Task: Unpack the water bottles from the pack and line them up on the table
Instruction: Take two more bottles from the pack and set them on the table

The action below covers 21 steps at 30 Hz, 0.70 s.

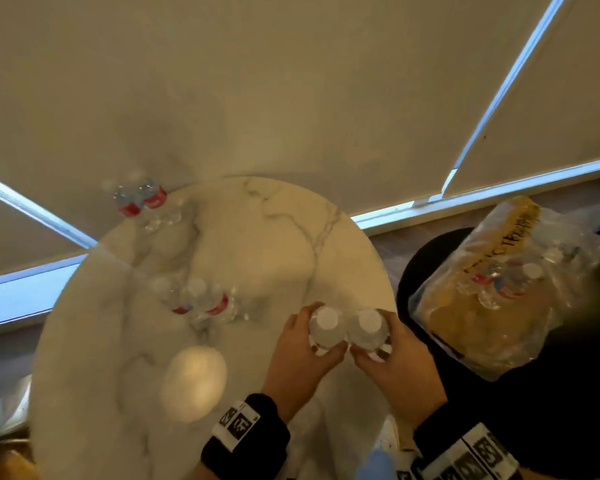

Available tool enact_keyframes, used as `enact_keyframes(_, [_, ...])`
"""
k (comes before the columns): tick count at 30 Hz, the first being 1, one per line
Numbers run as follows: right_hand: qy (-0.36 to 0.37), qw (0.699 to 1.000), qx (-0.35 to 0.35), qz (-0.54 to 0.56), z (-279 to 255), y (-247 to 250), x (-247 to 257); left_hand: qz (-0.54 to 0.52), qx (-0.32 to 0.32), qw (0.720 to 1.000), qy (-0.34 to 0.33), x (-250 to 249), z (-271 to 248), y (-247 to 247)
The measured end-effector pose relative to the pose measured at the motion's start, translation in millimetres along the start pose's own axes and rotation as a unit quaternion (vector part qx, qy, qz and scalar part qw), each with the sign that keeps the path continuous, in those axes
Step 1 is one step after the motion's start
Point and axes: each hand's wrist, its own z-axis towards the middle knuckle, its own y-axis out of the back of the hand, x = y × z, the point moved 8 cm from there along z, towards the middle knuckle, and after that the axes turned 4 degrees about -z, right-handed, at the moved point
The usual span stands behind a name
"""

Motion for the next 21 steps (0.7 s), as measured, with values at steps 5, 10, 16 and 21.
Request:
enact_keyframes(5, [0.01, 0.99, 0.113, 0.083, -10.9, -131.9, 65.9, 0.047, -0.086, 0.993, 0.07, 69.3, -48.1, 128.7])
enact_keyframes(10, [0.02, 0.988, 0.131, 0.081, 1.1, -209.8, 120.7, 0.061, -0.135, 0.984, 0.1, 111.6, -47.6, 204.1])
enact_keyframes(16, [0.018, 0.996, 0.087, 0.027, 21.7, -228.4, 142.2, 0.06, -0.129, 0.985, 0.095, 122.9, -24.8, 229.8])
enact_keyframes(21, [-0.002, 0.988, 0.153, -0.028, 15.0, -209.5, 116.9, 0.16, -0.071, 0.968, 0.181, 122.6, -40.8, 214.9])
